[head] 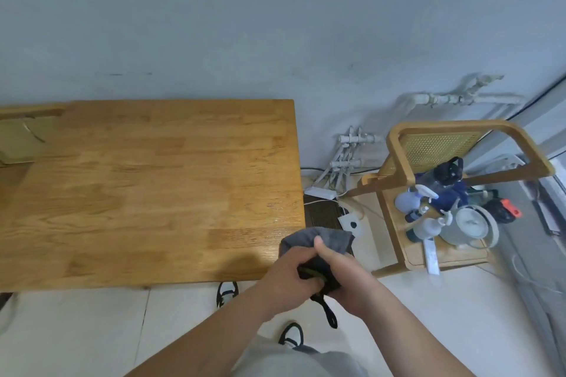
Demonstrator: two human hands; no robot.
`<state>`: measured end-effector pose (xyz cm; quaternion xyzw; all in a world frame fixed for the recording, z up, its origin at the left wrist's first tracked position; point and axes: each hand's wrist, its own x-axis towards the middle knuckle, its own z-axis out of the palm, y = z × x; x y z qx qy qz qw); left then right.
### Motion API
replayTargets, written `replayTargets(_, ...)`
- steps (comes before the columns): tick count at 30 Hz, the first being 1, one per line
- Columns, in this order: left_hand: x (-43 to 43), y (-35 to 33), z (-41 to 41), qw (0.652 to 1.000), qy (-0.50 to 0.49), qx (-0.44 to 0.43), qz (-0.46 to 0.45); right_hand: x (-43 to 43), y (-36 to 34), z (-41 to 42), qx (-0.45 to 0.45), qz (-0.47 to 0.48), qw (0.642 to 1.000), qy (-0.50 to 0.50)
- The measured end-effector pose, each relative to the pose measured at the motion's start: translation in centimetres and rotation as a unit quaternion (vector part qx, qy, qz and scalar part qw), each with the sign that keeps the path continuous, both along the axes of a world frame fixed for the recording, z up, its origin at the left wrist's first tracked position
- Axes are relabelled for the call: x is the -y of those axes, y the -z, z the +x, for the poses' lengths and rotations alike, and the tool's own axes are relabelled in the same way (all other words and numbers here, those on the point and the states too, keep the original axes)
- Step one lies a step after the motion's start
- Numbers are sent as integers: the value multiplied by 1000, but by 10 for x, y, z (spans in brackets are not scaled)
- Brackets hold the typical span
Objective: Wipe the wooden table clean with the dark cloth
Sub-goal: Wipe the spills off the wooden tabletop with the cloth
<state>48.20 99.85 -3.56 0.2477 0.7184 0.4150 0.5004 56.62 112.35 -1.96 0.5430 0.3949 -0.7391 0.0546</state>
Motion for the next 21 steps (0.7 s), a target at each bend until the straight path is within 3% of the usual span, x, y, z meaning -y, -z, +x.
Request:
replayTargets(3,-4,-10,-13,999,36,-30,-19,-7,8,-8,109,127,985,37)
replayTargets(5,-6,-13,-32,995,11,-81,-51,-14,14,-10,122,205,968,75)
replayTargets(8,0,-2,-60,986,-31,-130,-97,-20,27,-12,144,289,946,32)
replayTargets(10,4,9,-76,982,-20,-136,-126,-15,42,-19,146,298,942,-38)
replayTargets(13,1,18,-99,970,52,-180,-157,16,70,-41,122,234,956,-131)
replayTargets(16,-3,23,-123,955,117,-209,-174,51,98,-60,203,297,900,-245)
replayTargets(18,-8,28,-142,944,154,-227,-183,60,103,-73,266,342,861,-265)
replayTargets(21,-13,40,-164,932,195,-246,-183,49,103,-92,300,318,865,-246)
